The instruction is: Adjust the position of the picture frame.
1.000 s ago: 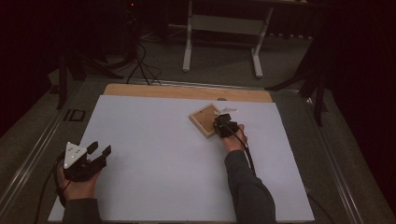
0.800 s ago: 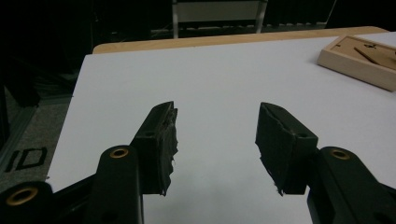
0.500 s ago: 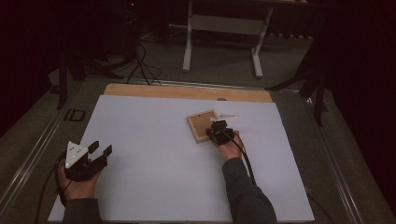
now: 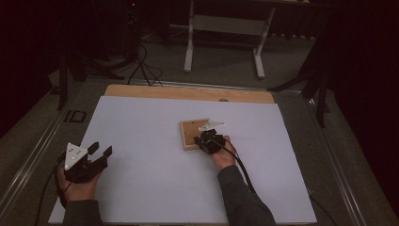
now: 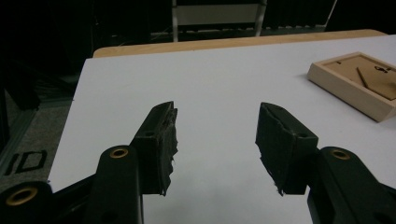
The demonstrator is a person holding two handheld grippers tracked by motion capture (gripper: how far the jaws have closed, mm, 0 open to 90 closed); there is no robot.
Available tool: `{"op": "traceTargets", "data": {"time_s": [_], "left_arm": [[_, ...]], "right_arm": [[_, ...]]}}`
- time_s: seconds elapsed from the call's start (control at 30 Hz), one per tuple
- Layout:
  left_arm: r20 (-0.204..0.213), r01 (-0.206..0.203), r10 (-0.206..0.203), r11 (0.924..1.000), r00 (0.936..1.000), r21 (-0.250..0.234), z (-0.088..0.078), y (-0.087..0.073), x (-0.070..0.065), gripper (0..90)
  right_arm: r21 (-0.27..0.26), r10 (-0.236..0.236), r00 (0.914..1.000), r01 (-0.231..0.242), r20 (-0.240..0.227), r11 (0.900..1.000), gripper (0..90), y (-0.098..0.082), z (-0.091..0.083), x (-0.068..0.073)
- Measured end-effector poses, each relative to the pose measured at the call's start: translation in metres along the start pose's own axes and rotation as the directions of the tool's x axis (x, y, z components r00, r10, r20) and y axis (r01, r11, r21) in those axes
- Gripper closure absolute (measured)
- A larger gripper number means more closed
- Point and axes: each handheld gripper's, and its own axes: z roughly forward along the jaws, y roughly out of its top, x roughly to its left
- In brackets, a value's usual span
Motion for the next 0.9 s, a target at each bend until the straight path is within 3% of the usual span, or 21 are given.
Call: {"op": "traceTargets", "data": {"time_s": [0.13, 0.37, 0.47, 0.9], "left_arm": [[-0.003, 0.007, -0.007, 1.0000, 1.0000, -0.001, 0.000, 0.000, 0.001, 47.5], [-0.001, 0.004, -0.004, 1.0000, 1.0000, 0.000, 0.000, 0.000, 0.000, 47.4], [-0.001, 0.006, -0.006, 1.0000, 1.0000, -0.002, 0.000, 0.000, 0.000, 47.5], [0.002, 0.001, -0.001, 1.0000, 1.0000, 0.002, 0.000, 0.000, 0.000, 47.4]], "right_arm": [[-0.011, 0.030, 0.9977, -0.029, 0.062, 1.000, 89.9, -0.001, -0.007, -0.010], [0.031, 0.006, 0.9933, -0.010, 0.115, 0.999, 89.9, -0.008, -0.006, -0.013], [0.019, 0.035, 0.9931, -0.037, 0.112, 0.999, 89.9, -0.010, -0.008, -0.015], [0.018, 0.029, 0.9966, -0.030, 0.077, 0.999, 89.9, -0.015, -0.013, -0.008]]}}
